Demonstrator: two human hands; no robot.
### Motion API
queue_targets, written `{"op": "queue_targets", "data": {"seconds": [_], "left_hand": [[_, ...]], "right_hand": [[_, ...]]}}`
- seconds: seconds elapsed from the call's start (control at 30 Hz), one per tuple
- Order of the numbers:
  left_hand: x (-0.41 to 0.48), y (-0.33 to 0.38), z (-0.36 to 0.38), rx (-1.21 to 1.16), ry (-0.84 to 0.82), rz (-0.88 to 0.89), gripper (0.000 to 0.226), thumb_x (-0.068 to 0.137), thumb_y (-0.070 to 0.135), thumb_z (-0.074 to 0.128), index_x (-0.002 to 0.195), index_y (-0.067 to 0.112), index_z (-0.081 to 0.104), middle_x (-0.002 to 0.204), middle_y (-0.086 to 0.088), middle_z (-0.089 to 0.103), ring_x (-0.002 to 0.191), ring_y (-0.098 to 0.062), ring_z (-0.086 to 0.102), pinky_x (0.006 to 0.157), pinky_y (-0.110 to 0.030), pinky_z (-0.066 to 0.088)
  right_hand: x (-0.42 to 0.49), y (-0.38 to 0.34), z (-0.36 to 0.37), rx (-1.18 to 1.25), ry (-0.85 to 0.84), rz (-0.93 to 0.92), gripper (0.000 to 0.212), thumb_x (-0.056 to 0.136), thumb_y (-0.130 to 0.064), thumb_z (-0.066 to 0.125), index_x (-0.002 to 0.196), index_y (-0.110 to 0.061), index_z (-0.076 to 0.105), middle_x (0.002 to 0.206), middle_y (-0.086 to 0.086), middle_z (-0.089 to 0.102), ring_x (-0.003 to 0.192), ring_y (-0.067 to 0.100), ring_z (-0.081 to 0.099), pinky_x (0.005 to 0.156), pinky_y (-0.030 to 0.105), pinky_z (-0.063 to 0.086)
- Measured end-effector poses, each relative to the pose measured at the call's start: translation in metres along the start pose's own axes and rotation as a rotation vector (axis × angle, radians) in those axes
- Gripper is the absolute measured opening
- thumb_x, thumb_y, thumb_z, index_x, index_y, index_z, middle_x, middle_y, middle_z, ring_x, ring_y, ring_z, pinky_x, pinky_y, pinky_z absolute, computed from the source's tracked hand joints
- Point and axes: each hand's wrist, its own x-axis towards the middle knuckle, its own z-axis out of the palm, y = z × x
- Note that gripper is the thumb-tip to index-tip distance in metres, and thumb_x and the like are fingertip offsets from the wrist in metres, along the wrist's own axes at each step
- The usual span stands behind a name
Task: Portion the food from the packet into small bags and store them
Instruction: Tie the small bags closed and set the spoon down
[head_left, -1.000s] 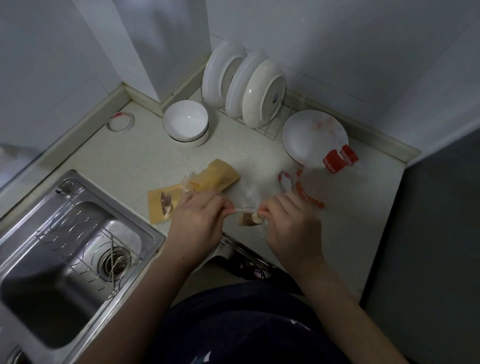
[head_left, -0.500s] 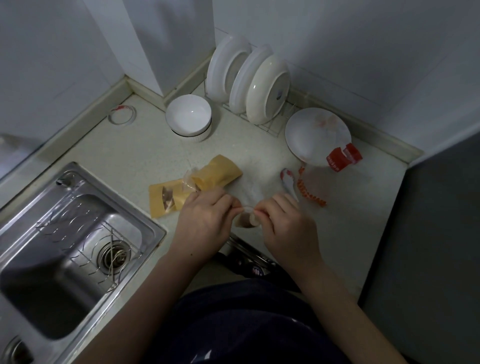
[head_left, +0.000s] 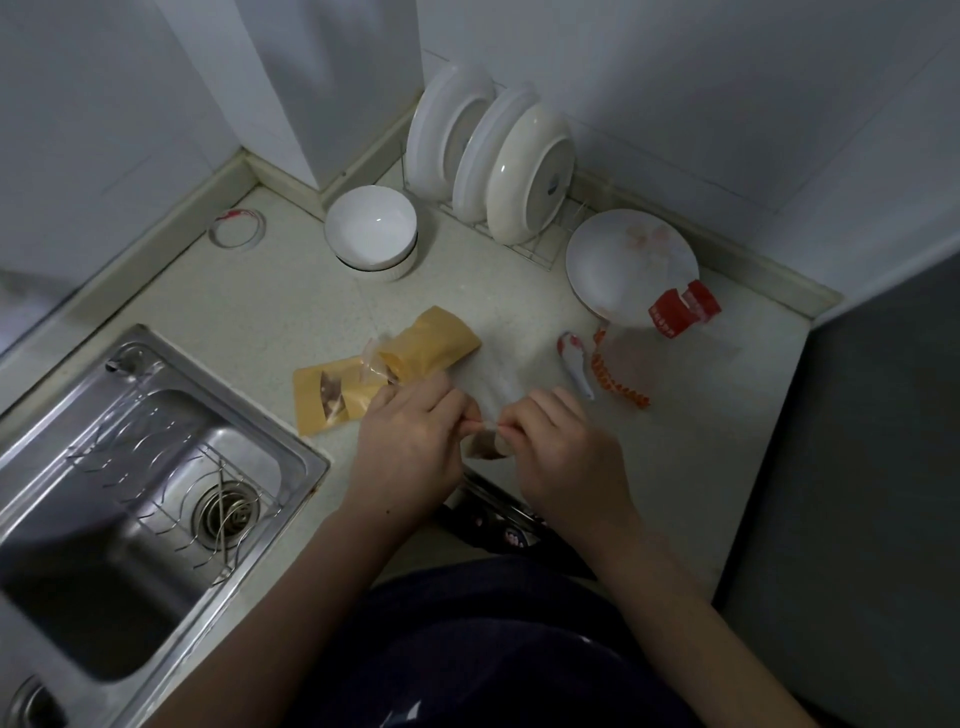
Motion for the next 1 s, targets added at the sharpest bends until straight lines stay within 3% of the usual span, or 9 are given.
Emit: {"op": "queue_targets", "data": {"seconds": [0.17, 0.43, 0.6, 0.83, 1.0], "left_hand": [[-0.001, 0.001, 0.005, -0.049, -0.016, 0.026, 0.011, 0.087, 0.021, 0.07, 0.079, 0.016, 0.065, 0.077, 0.003, 0.057, 0.068, -0.015, 0.05, 0.066, -0.025, 0.031], [-0.003, 0.002, 0.011, -0.123, -0.024, 0.017, 0.019, 0.089, 0.024, 0.066, 0.075, 0.012, 0.061, 0.073, 0.0, 0.054, 0.063, -0.016, 0.048, 0.058, -0.031, 0.039], [-0.003, 0.004, 0.013, -0.17, -0.032, 0.024, 0.021, 0.086, 0.018, 0.071, 0.072, 0.01, 0.058, 0.071, -0.002, 0.052, 0.061, -0.015, 0.045, 0.058, -0.026, 0.034], [-0.007, 0.005, 0.015, -0.188, -0.088, 0.041, 0.019, 0.089, 0.02, 0.066, 0.075, 0.008, 0.06, 0.074, -0.005, 0.053, 0.059, -0.02, 0.049, 0.05, -0.036, 0.042], [-0.002, 0.0, 0.022, -0.085, -0.095, 0.015, 0.016, 0.087, 0.024, 0.058, 0.077, 0.012, 0.061, 0.073, -0.001, 0.051, 0.056, -0.012, 0.039, 0.05, -0.025, 0.027]], "right_hand": [[0.0, 0.0, 0.0, -0.039, 0.032, 0.03, 0.02, 0.091, -0.017, 0.049, 0.073, -0.015, 0.056, 0.072, -0.004, 0.052, 0.07, 0.013, 0.039, 0.055, 0.02, 0.024], [0.0, 0.0, 0.003, -0.038, 0.006, -0.034, 0.021, 0.093, -0.015, 0.054, 0.072, -0.014, 0.059, 0.07, -0.001, 0.054, 0.068, 0.018, 0.045, 0.056, 0.033, 0.036], [-0.001, 0.0, 0.002, -0.075, 0.026, -0.021, 0.027, 0.095, -0.017, 0.049, 0.071, -0.013, 0.061, 0.069, 0.0, 0.057, 0.067, 0.02, 0.047, 0.056, 0.036, 0.038], [-0.005, 0.001, 0.009, -0.132, 0.007, 0.007, 0.018, 0.087, -0.016, 0.063, 0.069, -0.016, 0.058, 0.068, -0.003, 0.055, 0.066, 0.019, 0.047, 0.055, 0.032, 0.036], [-0.004, 0.007, 0.013, -0.002, 0.03, 0.053, 0.02, 0.087, -0.032, 0.054, 0.074, -0.018, 0.063, 0.071, -0.005, 0.058, 0.067, 0.016, 0.049, 0.051, 0.027, 0.038]]}}
